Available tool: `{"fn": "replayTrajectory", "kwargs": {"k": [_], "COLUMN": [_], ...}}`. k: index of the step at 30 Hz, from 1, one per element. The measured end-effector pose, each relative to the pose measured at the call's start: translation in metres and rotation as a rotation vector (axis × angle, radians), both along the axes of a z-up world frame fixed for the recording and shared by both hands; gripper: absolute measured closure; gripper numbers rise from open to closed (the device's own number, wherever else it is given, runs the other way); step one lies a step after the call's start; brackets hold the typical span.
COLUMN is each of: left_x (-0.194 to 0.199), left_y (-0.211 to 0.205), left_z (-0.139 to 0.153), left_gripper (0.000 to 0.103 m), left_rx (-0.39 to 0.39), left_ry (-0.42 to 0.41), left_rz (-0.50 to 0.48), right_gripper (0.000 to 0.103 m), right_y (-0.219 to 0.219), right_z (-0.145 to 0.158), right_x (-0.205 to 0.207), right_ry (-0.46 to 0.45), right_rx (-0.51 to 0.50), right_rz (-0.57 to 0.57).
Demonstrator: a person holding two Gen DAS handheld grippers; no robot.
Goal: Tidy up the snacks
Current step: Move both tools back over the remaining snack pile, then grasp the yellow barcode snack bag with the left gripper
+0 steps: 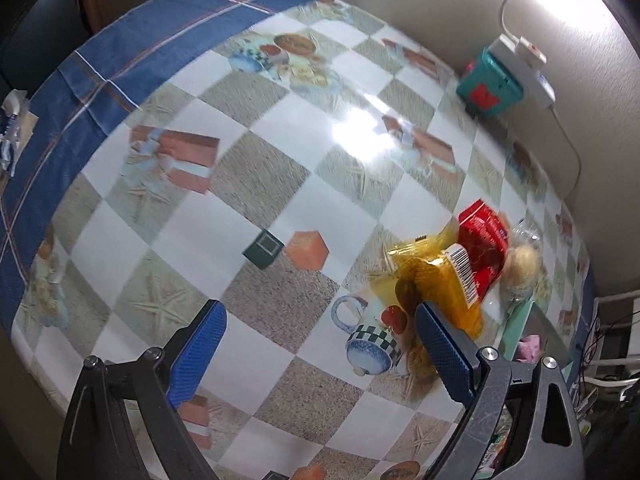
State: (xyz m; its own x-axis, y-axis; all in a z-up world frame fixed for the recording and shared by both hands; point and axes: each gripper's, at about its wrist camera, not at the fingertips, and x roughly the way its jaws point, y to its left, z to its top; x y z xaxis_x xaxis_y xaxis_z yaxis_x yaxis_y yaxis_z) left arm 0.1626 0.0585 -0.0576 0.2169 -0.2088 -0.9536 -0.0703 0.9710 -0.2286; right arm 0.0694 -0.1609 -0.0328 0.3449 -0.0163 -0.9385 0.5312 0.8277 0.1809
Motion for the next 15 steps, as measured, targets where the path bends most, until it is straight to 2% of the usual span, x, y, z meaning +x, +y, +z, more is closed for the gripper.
{"fn": "replayTrajectory", "kwargs": {"k": [7, 15], "left_x": [0.009, 0.019], "left_y": [-0.014, -0.031], "left_z": [-0.011, -0.012], "left_gripper": [0.008, 0.008], "left_rx": [0.011, -0.036], "left_ry": [0.006, -0.013], "left_rz": [-0.022, -0.017], "right_gripper": [0.0, 0.0], "right_y": [-0.011, -0.017], "right_z": [-0.004, -0.01], "right_x": [0.007, 0.018], "right_ry": [-0.003, 0.018], "right_rx": [-0.044, -0.102], "right_rz": [-0.003, 0.01]}}
